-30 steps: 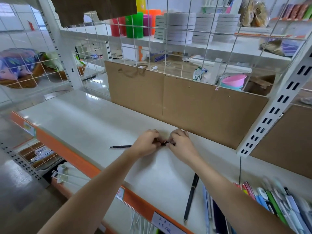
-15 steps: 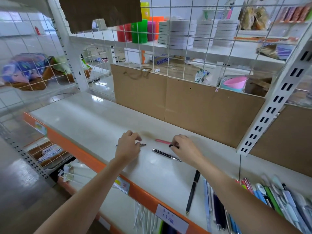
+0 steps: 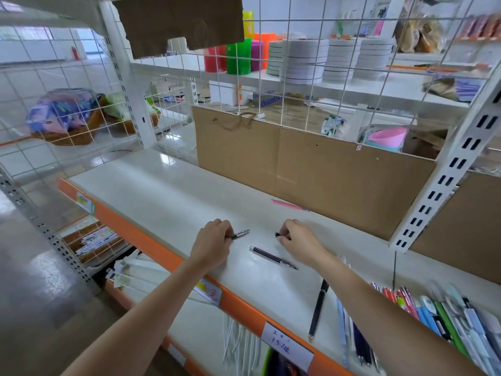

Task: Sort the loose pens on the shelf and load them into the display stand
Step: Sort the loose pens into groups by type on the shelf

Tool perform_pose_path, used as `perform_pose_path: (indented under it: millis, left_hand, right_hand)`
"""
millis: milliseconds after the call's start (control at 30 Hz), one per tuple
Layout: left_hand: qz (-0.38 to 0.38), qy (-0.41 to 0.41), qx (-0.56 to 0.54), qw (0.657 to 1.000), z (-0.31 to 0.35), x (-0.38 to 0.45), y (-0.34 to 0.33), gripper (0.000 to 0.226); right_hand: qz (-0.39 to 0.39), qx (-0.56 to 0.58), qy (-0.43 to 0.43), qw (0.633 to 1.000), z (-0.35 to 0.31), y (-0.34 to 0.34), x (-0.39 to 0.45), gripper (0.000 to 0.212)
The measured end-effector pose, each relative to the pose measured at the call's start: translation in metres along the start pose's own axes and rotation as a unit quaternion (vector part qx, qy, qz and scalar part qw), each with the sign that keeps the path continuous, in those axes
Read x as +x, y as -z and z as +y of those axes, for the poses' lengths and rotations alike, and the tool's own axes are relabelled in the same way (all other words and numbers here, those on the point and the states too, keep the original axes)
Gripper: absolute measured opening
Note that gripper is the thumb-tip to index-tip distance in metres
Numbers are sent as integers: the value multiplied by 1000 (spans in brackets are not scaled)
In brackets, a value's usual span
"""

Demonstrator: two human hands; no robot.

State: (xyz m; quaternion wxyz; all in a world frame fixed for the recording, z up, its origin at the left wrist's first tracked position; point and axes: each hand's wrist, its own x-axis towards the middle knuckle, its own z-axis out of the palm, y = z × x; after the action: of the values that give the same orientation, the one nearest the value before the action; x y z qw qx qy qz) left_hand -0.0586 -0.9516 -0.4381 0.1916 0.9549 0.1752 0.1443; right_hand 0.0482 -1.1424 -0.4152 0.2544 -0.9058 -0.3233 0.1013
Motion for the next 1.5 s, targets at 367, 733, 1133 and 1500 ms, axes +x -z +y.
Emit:
perform_pose_path:
  millis: [367,733,1133,1500]
  left_hand:
    - [-43,-151,24,987,31,-10,-12,15]
    - [-30,-106,41,993,36,-11,-7,18]
    - [-45,-65,-170,982,57,-18,-17,6]
    - [-58,-43,-248,966,57,-32,1,11]
  right_hand:
    - [-24,86,-21,996,-2,5,-13,2]
    - [-41,185,-41,981,-1,8,-21,15]
    - [34,426,-117,897,10,30,-46,8]
    - [53,459,-85,883,-5,33,-56,10]
